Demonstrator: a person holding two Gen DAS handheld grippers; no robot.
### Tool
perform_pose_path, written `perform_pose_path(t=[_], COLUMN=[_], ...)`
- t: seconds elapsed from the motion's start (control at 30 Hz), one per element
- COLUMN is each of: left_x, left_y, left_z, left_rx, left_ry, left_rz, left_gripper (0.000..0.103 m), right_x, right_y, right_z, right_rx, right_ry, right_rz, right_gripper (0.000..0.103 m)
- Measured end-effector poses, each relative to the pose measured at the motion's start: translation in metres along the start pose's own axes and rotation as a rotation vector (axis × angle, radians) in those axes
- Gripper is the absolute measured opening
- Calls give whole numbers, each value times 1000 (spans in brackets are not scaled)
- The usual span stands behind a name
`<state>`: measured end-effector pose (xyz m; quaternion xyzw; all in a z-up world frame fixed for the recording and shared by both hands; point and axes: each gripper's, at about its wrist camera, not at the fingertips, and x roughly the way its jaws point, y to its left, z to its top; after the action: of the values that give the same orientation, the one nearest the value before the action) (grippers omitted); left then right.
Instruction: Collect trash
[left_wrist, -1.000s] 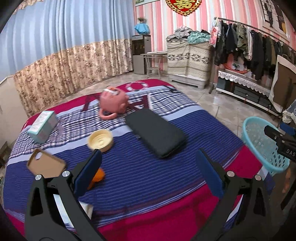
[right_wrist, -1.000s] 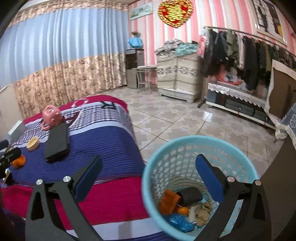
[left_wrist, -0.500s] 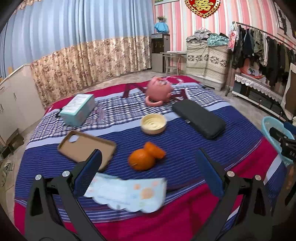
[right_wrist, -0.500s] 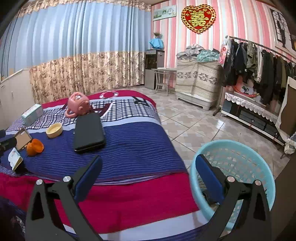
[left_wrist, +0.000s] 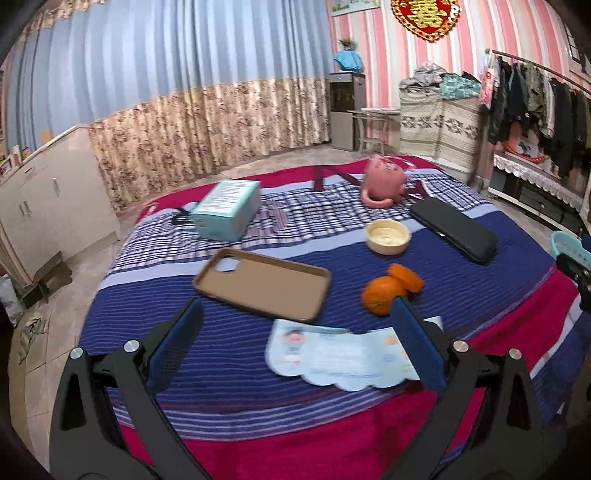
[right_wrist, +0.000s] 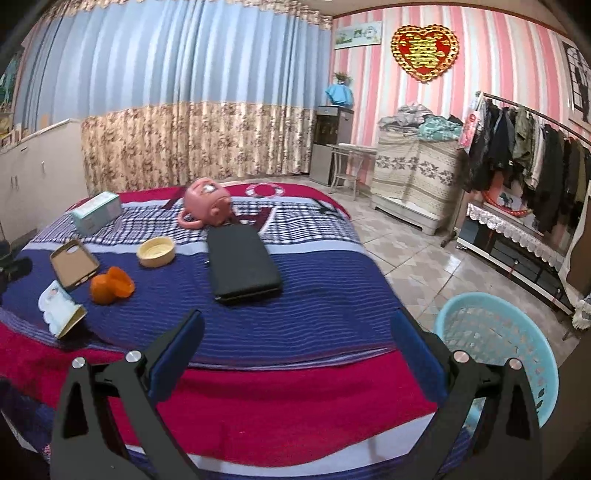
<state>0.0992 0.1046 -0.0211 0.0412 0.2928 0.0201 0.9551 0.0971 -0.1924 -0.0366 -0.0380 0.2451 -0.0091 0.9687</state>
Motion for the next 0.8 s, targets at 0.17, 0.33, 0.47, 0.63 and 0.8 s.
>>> perform_pose_path(t=[0.17, 0.33, 0.47, 0.63, 0.8], left_x=[2, 1, 0, 1, 2], left_y=[18, 28, 33, 42, 49], left_z=[-7, -12, -14, -18, -20], left_rx=[-27, -37, -43, -70, -99], left_ry=[14, 15, 15, 21, 25], left_rz=[20, 18, 11, 11, 11], left_gripper=[97, 97, 97, 97, 97], right_x=[-4, -2, -3, -1, 4], right_y=[18, 31, 44, 55, 67], right_z=[-3, -9, -8, -6, -7], right_rx=[5, 49, 55, 73, 51], right_ry=[5, 30, 33, 47, 68], right_rz=[9, 42, 49, 64, 47], right_gripper=[98, 98, 98, 98, 98])
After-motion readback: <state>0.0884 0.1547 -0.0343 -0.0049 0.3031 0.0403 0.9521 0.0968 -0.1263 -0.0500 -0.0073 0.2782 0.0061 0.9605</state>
